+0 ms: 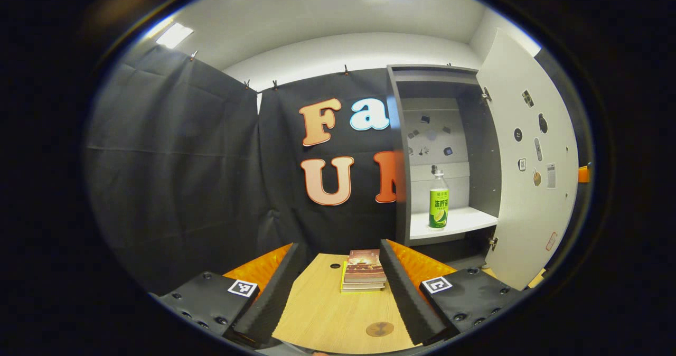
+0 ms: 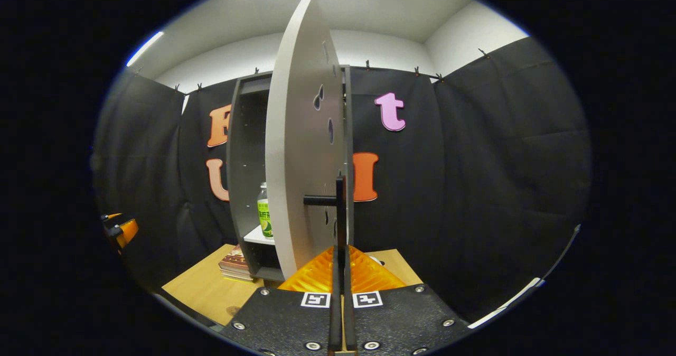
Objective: Open the cabinet door with the right hand, grasp the bottle in the cabinet with the left hand and place it on the coaster, then close the cabinet door with the right hand.
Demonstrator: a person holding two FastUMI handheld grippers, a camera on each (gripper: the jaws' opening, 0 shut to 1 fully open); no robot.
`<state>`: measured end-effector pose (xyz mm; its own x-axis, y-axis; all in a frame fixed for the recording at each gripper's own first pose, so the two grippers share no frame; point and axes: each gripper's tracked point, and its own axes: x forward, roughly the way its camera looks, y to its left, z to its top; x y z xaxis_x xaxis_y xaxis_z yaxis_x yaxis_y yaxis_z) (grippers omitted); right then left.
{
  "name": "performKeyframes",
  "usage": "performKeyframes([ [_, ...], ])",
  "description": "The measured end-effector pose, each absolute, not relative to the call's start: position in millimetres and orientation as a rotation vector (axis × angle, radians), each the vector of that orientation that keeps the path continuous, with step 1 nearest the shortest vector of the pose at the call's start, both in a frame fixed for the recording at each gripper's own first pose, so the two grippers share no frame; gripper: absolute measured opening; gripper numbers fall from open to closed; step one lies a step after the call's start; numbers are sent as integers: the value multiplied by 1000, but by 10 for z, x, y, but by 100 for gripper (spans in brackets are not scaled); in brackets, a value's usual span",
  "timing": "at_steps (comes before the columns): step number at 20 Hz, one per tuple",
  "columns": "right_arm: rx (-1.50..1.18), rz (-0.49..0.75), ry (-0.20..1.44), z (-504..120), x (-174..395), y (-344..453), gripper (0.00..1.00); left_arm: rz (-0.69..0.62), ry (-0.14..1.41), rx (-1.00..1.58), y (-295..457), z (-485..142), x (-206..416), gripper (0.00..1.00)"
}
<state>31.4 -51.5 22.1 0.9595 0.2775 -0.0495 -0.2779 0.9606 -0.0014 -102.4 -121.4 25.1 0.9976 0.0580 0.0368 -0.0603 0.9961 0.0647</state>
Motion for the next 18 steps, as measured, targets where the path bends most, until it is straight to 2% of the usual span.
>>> performKeyframes([
  [3, -6, 241, 50, 228, 458, -855, 1, 31, -31, 72, -1440, 251, -974, 98],
  [7, 39, 346, 53, 228, 436, -777, 1, -24, -38, 75, -1804, 276, -818, 98],
  [11, 13, 361, 42, 232, 411, -817, 2, -105, -47, 48, -2261, 328, -598, 96],
  [12, 32, 370, 35, 277, 380, -815, 2, -124, -48, 40, -2358, 348, -519, 100],
  [14, 65, 386, 18, 380, 283, -883, 4, -157, -41, 27, -2551, 361, -339, 97],
  [17, 11, 311, -36, 527, 222, -1229, 6, -195, -15, -11, -2808, 352, -50, 96],
  [18, -25, 272, -53, 564, 205, -1348, 10, -208, -14, -23, -2892, 369, 55, 98],
])
